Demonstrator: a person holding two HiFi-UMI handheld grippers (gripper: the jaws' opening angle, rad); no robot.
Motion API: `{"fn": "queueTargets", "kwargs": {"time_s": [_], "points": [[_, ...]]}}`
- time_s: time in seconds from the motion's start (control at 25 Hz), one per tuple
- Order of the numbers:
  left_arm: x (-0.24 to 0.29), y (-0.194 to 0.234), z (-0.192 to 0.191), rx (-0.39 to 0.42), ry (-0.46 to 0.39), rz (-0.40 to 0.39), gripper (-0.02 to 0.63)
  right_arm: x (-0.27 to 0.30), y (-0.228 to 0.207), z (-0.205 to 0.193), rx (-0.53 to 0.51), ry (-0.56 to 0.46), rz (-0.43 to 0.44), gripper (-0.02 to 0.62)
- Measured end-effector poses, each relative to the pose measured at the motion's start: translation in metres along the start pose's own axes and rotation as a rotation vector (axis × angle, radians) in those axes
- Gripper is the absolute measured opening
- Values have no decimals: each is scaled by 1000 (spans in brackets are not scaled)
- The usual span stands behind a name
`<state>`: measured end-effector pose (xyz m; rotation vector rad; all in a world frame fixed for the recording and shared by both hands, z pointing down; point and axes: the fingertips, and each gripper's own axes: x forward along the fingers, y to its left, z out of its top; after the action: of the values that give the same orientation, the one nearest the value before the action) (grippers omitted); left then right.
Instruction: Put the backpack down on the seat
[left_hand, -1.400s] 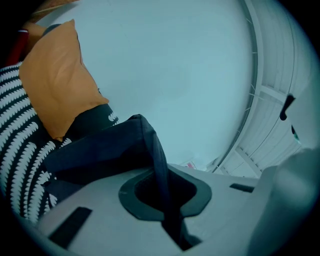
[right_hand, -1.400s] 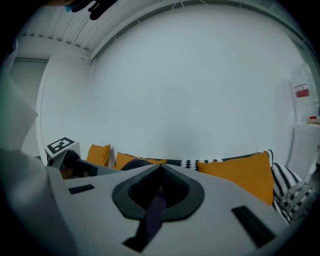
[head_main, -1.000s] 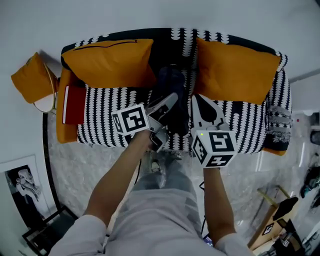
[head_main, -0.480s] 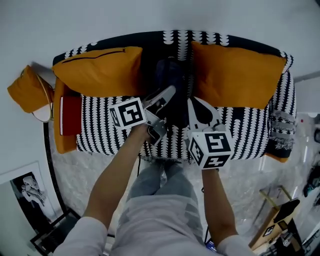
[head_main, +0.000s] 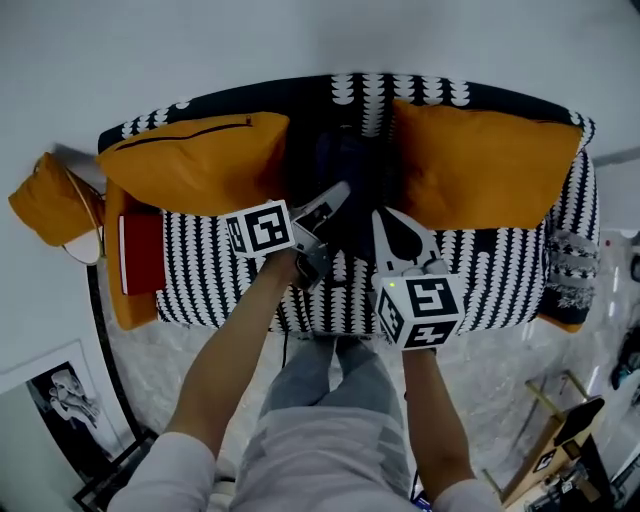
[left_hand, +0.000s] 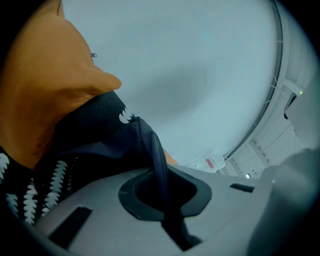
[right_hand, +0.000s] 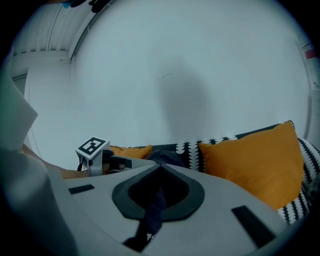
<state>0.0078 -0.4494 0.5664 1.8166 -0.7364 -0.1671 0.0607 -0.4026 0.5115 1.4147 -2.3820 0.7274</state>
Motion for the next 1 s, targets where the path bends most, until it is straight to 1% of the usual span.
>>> {"fn": "queueTargets", "kwargs": {"time_s": [0.12,0.32,0.56,0.8,0.92,1.0], "points": [[-3,10,12,0,-13,8,15,10,4,-4,3,12,1,2],[-19,24,19,9,-22,39,17,21,13,-9,6,24,6,2],[-39,49,35,34,-37,126,22,37,27,-8,2,31,25,2],[-54,65,39,81,-21,209,29,43,38,-9,-6,43,44,2],[-63,72,38,120,-5,265,46,44,44,-8,-15,45,54,2],[-69,75,38,152,2,301,71,44,47,-7,-19,46,60,2]]}}
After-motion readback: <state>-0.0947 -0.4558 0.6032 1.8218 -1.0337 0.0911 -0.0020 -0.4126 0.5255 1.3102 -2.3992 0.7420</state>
